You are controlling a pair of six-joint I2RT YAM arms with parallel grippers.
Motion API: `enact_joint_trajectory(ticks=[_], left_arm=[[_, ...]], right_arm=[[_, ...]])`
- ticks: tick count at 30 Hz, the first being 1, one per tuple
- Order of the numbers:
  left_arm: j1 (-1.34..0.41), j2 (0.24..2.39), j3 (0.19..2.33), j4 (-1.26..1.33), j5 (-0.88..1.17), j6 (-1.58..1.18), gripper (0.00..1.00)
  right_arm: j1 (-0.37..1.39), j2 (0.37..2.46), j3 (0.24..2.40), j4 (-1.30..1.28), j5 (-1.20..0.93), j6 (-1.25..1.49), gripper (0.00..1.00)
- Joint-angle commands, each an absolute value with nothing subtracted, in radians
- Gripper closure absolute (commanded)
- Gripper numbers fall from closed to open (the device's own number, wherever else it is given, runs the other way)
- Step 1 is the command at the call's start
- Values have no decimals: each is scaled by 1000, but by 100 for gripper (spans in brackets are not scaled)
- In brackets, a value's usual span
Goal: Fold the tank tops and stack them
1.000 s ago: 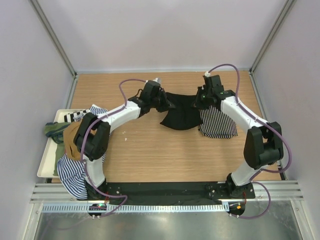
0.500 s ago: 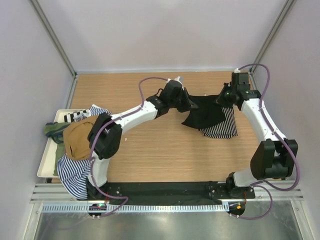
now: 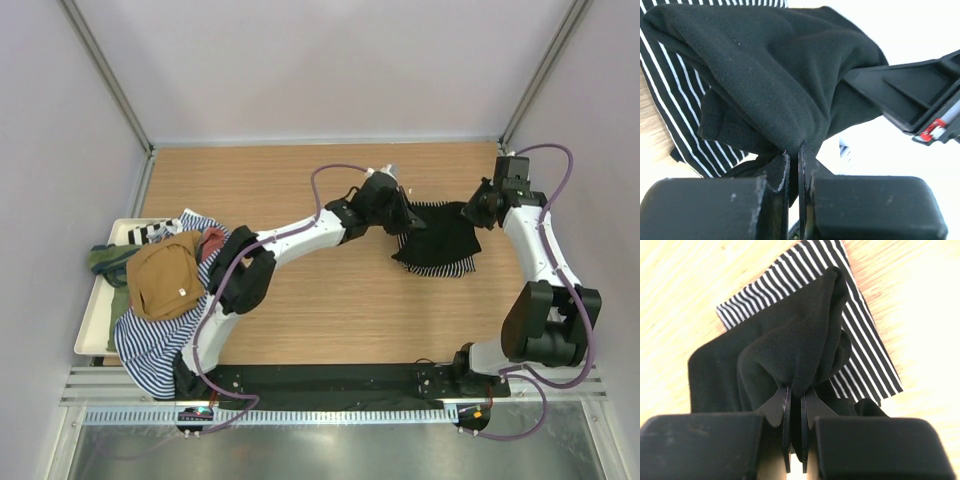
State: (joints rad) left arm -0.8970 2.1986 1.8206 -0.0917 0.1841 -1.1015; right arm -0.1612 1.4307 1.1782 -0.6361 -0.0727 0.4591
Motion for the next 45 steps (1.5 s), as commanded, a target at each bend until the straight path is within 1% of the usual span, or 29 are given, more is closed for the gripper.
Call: enact_joint_trajectory(ticks=[1, 3, 5, 7, 8, 10, 11, 12, 13, 14, 16, 17, 20, 21, 24, 28, 29, 31, 35, 39, 45], left_arm=[[-904, 2235, 1862, -34, 161, -1106, 100], [-904, 2272, 1858, -26, 153, -1098, 99], [-902, 2299, 1850, -5, 160, -1101, 97], [-902, 2324, 1839, -5, 150, -1103, 88], [-902, 2325, 1821, -5, 147, -1101, 74], [-902, 2318, 1804, 18, 131, -1077, 60], [-902, 2310, 1787, 14, 120, -1068, 42], [-902, 2298, 1778, 11, 104, -1059, 37], [-902, 2272, 1767, 3, 88, -1045, 34], [-900, 2257, 1755, 3, 56, -1019, 27], [-890, 2223, 1753, -40, 37, -999, 20], [-881, 2218, 1755, -41, 49, -996, 19], [-844, 2223, 1784, -44, 83, -999, 17], [-832, 2227, 1793, -48, 101, -1002, 17], [-822, 2244, 1839, -58, 113, -1003, 17], [-822, 2278, 1907, -81, 144, -1028, 18], [-824, 2284, 1928, -84, 150, -1038, 18], [-825, 2306, 1946, -89, 163, -1071, 18], [-837, 2330, 1960, -95, 172, -1108, 18], [-841, 2352, 1991, -158, 149, -1111, 18], [-841, 2356, 1971, -202, 115, -1126, 18]], right_arm=[[-190, 1468, 1161, -565, -63, 477, 99], [-207, 1495, 1154, -537, -55, 498, 98], [-229, 1517, 1150, -517, -63, 512, 92], [-229, 1548, 1154, -508, -54, 528, 79], [-229, 1552, 1151, -503, -37, 534, 61], [-229, 1552, 1143, -502, -5, 551, 47], [-229, 1549, 1138, -500, 49, 552, 36], [-229, 1543, 1137, -496, 58, 554, 34], [-229, 1539, 1138, -495, 67, 558, 30], [-229, 1531, 1147, -495, 71, 560, 25], [-229, 1531, 1164, -497, 77, 561, 25], [-229, 1535, 1183, -499, 77, 561, 24], [-229, 1558, 1233, -506, 97, 552, 16], [-229, 1586, 1245, -508, 98, 548, 16], [-229, 1629, 1296, -520, 81, 540, 16], [-229, 1660, 1312, -512, 14, 549, 16], [-229, 1669, 1324, -523, -33, 551, 16], [-229, 1693, 1333, -532, -46, 554, 16], [-229, 1716, 1332, -529, -72, 561, 17], [-229, 1730, 1319, -517, -81, 566, 18], [-230, 1746, 1315, -502, -80, 566, 19]])
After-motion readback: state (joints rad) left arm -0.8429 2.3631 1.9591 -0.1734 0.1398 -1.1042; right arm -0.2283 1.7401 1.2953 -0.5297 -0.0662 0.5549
